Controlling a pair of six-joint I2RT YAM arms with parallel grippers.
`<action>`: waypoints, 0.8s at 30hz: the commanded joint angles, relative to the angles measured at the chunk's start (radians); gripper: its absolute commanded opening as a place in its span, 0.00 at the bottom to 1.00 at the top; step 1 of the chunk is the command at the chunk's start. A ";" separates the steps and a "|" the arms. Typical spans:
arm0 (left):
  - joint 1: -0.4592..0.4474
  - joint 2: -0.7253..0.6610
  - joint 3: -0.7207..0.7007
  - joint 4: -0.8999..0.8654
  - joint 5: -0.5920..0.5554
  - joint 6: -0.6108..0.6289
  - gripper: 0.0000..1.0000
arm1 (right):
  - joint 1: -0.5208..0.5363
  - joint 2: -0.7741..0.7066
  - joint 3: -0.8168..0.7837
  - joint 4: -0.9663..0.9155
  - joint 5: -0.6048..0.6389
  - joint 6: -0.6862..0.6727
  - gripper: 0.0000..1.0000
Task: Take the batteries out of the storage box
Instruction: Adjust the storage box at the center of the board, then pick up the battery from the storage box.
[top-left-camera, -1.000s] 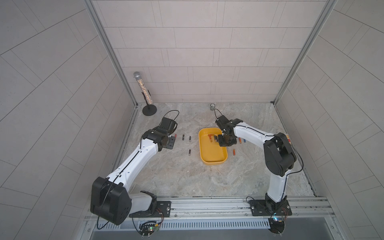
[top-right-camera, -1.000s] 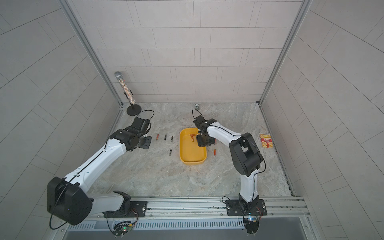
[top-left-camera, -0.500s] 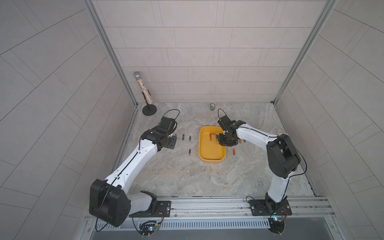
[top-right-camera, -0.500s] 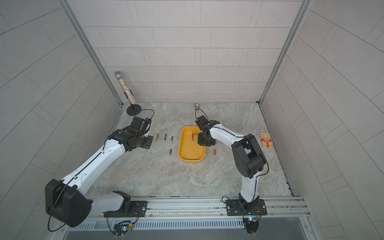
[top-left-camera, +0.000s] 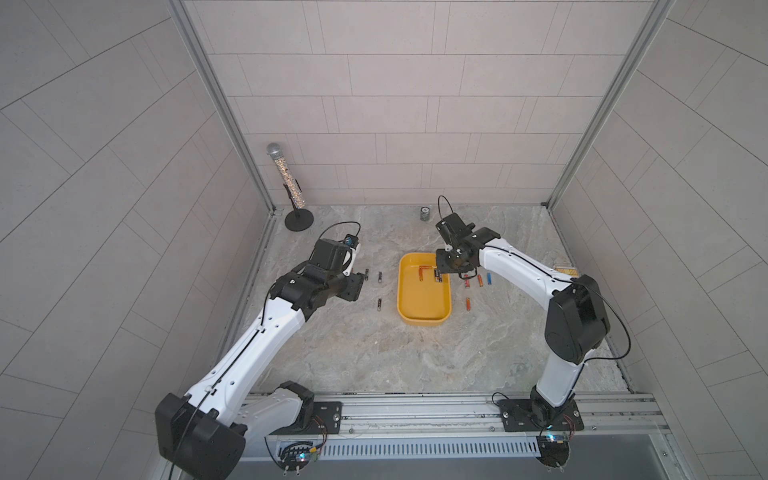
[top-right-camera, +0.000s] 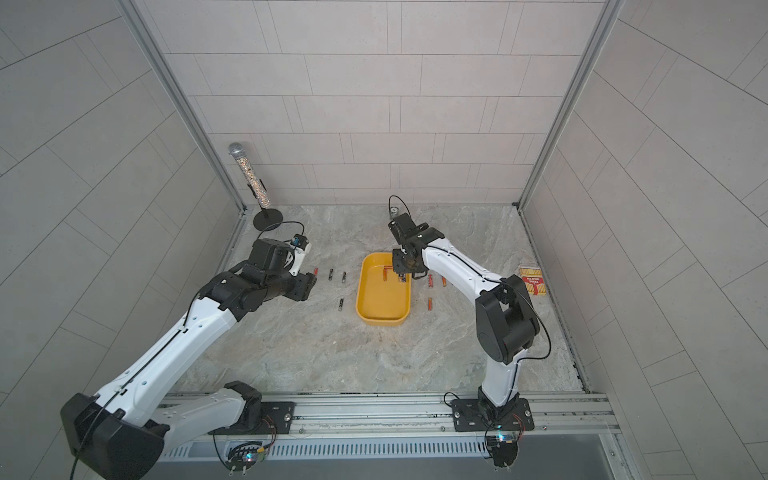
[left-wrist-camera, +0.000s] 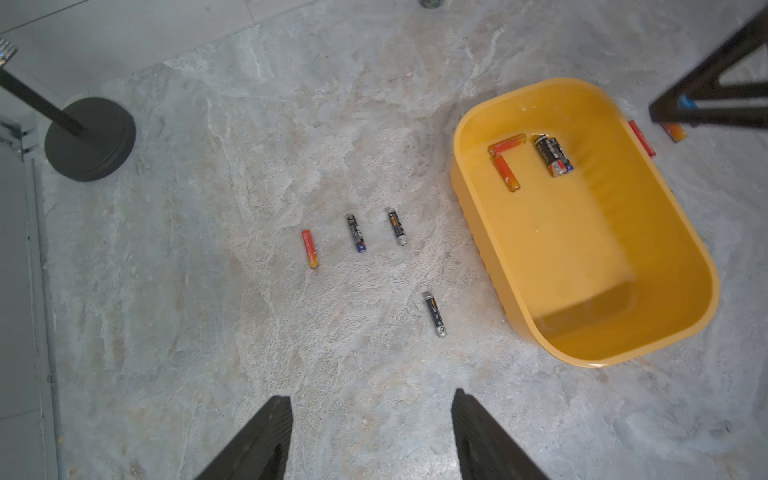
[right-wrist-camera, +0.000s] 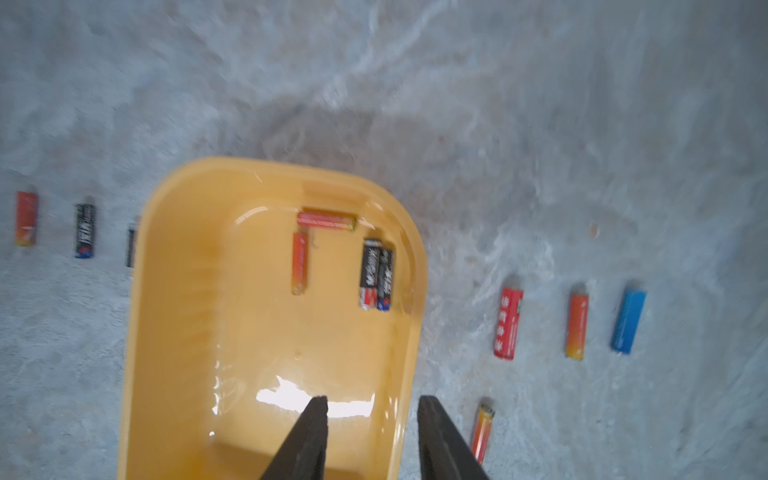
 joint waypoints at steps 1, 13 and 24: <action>-0.012 0.002 -0.011 0.000 -0.008 0.057 0.70 | 0.023 0.141 0.179 -0.126 0.040 -0.150 0.35; -0.084 -0.056 -0.001 0.010 0.025 -0.007 0.82 | 0.087 0.472 0.556 -0.320 0.067 -0.162 0.35; -0.138 -0.010 -0.053 0.045 0.083 0.040 0.87 | 0.081 0.547 0.552 -0.311 0.069 -0.099 0.33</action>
